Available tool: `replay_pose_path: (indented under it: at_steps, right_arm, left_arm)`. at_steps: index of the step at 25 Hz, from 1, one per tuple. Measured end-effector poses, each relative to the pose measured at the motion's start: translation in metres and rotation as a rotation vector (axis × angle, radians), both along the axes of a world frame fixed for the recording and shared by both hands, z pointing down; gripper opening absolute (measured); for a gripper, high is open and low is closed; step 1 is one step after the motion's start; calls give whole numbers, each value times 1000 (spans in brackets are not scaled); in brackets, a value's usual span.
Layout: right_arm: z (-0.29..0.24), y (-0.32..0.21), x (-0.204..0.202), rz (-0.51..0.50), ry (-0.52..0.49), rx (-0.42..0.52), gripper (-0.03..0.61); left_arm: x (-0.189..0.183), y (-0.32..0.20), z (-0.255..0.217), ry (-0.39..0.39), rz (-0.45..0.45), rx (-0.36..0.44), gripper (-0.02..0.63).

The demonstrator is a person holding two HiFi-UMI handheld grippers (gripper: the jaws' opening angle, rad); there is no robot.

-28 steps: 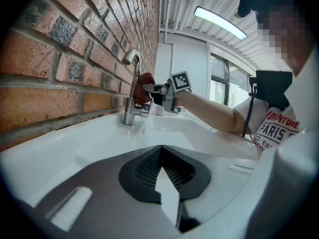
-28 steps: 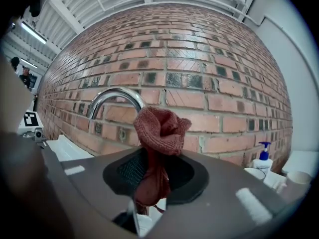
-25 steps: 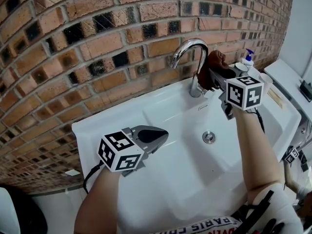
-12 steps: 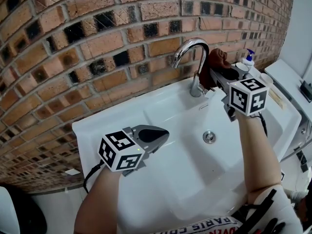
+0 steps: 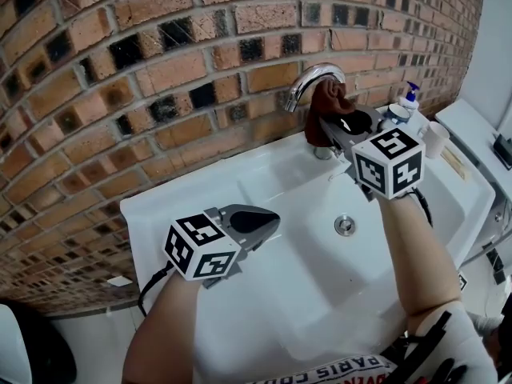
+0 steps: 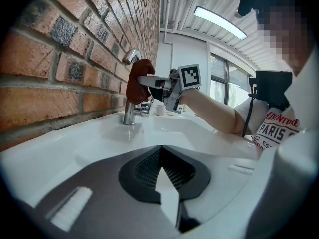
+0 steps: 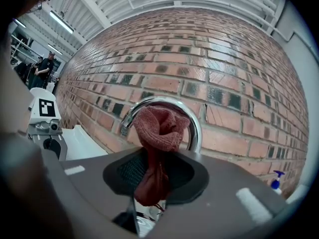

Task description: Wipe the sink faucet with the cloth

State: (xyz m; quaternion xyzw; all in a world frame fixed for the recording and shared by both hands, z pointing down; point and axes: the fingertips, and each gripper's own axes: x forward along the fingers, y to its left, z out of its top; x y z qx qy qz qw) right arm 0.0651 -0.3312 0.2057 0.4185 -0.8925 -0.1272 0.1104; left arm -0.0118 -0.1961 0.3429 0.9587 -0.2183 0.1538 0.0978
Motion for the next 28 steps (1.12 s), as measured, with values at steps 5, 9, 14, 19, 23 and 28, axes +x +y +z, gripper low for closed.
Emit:
replay_pose_path:
  at_steps: [5,9,14,19,23,28]
  right_arm:
    - [17,-14,2,33,41,-38,95]
    - [29,-23,10,66,34,-73,96]
    - [36,-29,17,74,-7,-108,97]
    - [35,-29,18,77,-9,-115,97]
    - [31,-29,17,76,-11,-120,97]
    - [18,-28,17,74,-25,-109,95]
  left_arm:
    - [0,0,0,0,1,-1,6]
    - [0,0,0,-1,0,1,6]
    - [0,0,1,-1,0,2,6]
    - [0,0,1,-2,1,2,6]
    - [0,0,1,-1,0,1,6]
    - [0,0,1,-1,0,1,6]
